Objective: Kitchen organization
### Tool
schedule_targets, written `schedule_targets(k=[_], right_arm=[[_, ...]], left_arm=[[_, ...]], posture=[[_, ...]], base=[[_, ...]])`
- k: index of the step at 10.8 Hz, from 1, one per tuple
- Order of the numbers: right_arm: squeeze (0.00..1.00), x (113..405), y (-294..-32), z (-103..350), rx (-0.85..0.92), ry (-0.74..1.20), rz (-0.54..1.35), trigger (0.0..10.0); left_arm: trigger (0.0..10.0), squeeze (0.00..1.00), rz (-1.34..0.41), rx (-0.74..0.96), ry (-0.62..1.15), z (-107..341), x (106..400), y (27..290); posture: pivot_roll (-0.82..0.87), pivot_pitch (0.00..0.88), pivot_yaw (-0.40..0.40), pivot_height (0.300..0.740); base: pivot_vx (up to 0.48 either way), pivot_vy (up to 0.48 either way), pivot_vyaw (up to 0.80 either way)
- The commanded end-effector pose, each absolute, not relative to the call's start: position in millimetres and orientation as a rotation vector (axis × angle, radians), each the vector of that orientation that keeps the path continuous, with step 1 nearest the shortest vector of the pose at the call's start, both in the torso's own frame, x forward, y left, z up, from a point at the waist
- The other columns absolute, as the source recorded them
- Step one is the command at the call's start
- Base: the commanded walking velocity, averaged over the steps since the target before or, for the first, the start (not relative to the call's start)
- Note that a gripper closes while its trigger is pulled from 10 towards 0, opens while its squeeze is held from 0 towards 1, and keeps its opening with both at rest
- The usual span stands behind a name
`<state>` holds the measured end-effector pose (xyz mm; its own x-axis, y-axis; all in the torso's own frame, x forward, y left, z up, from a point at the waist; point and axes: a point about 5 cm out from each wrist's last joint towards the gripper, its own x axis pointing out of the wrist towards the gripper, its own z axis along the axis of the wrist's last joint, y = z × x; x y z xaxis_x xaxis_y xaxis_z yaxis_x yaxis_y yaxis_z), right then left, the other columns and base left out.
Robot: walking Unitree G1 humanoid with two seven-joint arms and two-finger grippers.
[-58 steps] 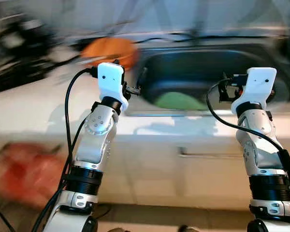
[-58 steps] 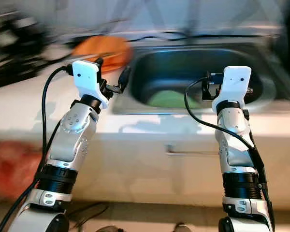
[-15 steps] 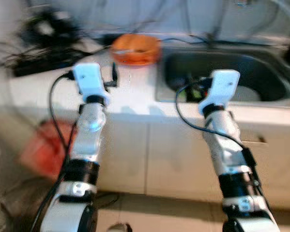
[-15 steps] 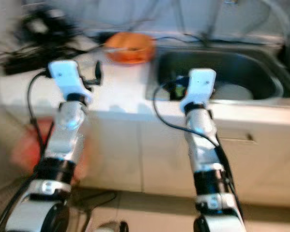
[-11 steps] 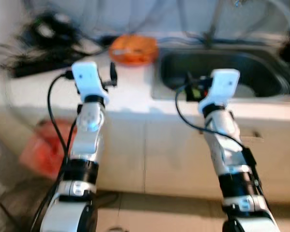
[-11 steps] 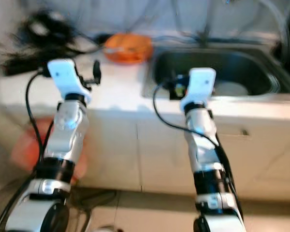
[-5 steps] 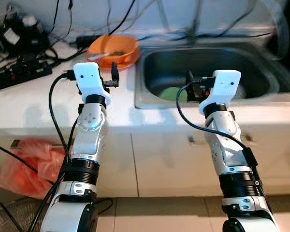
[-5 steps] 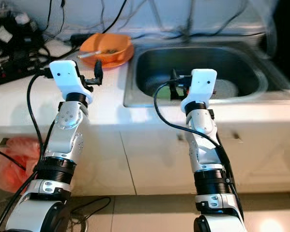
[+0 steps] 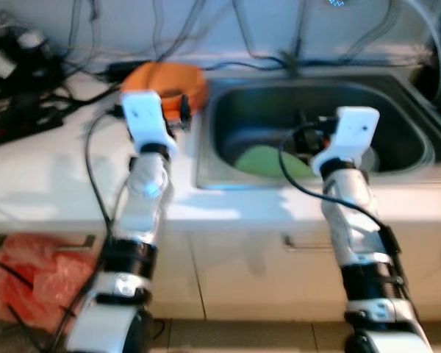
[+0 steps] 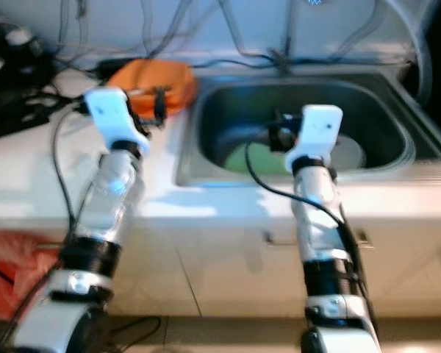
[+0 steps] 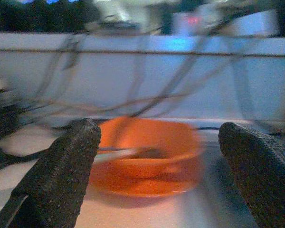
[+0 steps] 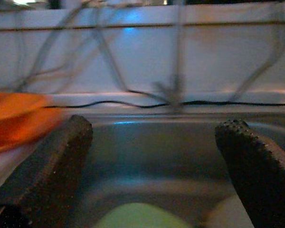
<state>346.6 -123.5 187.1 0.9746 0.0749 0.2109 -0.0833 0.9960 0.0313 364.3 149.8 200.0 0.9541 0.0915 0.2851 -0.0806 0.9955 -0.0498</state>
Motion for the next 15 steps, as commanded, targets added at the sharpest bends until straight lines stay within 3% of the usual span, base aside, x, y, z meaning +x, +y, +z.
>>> schedule_targets(k=[1, 9, 11, 15], right_arm=[[0.0, 347.4, -131.9, 189.5, 0.033, -0.218, 0.066, 10.0], [0.0, 346.4, -130.8, 188.0, 0.02, -0.209, 0.083, 10.0], [0.0, 346.3, -130.9, 188.5, 0.02, -0.212, 0.079, 10.0], [0.0, 346.6, -131.3, 187.0, 0.025, -0.203, 0.076, 10.0]], left_arm=[[10.0, 0.0, 0.07, -0.051, -0.291, 202.0, 365.3, 142.2], [10.0, 0.0, 0.101, -0.046, -0.236, 193.3, 366.3, 140.7], [10.0, 0.0, 0.104, -0.048, -0.226, 192.1, 366.8, 141.3], [10.0, 0.0, 0.07, -0.069, -0.171, 184.9, 369.4, 140.5]], posture=[[0.07, 0.0, 0.052, 0.74], [0.06, 0.0, 0.05, 0.74], [0.06, 0.0, 0.049, 0.74], [0.06, 0.0, 0.049, 0.74]], base=[[0.292, 0.0, 0.0], [0.033, 0.0, 0.0], [0.0, 0.0, 0.8], [0.0, 0.0, 0.0]])
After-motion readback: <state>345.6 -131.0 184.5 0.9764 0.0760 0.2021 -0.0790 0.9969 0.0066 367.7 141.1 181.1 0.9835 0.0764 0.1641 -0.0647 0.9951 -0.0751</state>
